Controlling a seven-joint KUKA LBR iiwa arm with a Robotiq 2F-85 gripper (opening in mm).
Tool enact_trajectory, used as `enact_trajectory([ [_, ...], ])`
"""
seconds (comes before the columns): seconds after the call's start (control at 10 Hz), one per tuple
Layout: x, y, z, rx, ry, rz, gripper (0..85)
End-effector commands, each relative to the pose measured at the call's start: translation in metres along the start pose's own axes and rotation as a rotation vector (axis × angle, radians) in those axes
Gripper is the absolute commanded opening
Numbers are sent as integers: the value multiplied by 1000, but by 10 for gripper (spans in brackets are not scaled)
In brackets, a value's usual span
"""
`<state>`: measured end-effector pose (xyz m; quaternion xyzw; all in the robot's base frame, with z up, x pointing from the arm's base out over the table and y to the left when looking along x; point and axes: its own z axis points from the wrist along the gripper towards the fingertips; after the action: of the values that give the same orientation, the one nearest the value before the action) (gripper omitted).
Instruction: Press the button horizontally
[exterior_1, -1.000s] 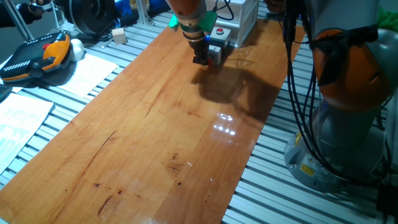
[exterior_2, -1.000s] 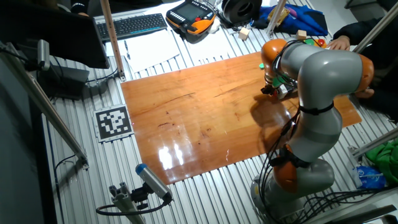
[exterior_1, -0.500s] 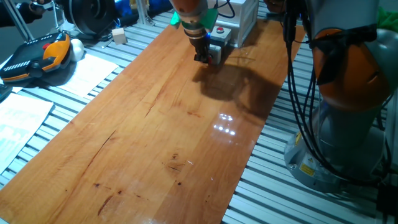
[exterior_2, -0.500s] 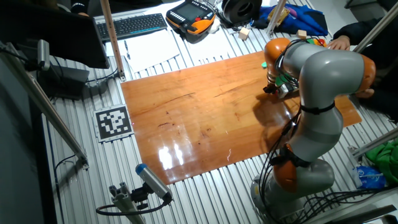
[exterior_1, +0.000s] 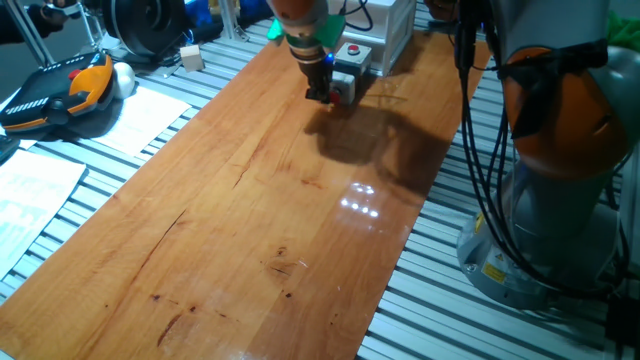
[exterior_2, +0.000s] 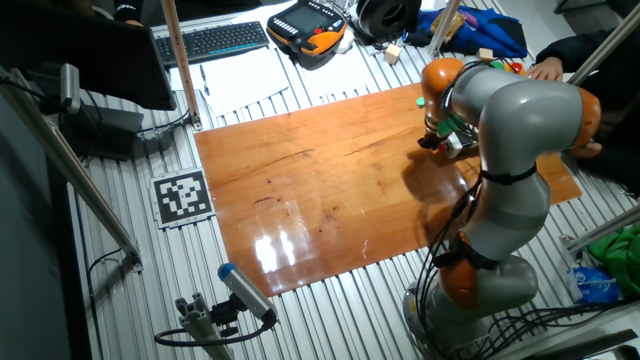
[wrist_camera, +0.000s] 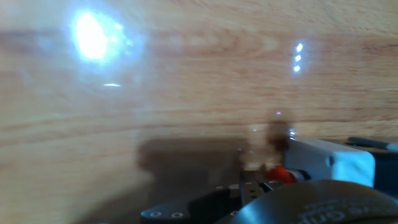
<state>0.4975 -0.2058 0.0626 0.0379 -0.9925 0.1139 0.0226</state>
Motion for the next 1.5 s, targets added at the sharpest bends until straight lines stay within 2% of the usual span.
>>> enact_trajectory([
  [0.0,-2,5,-3,-14,5,8,0],
  [0.2,-10,35,-26,-55,-1,58,0],
  [0.3,-12,51,-40,-66,-6,75,0],
  [0.5,-13,75,-70,-98,-17,119,0],
  [0.6,-15,76,-83,-122,0,129,0],
  [0.8,-17,69,-106,-152,15,127,0],
  [0.9,-13,69,-113,-150,3,134,0],
  [1.0,-11,70,-114,-173,-7,141,0],
  [1.2,-9,72,-114,-179,-25,127,0],
  [1.4,-4,74,-116,-211,-24,111,0],
])
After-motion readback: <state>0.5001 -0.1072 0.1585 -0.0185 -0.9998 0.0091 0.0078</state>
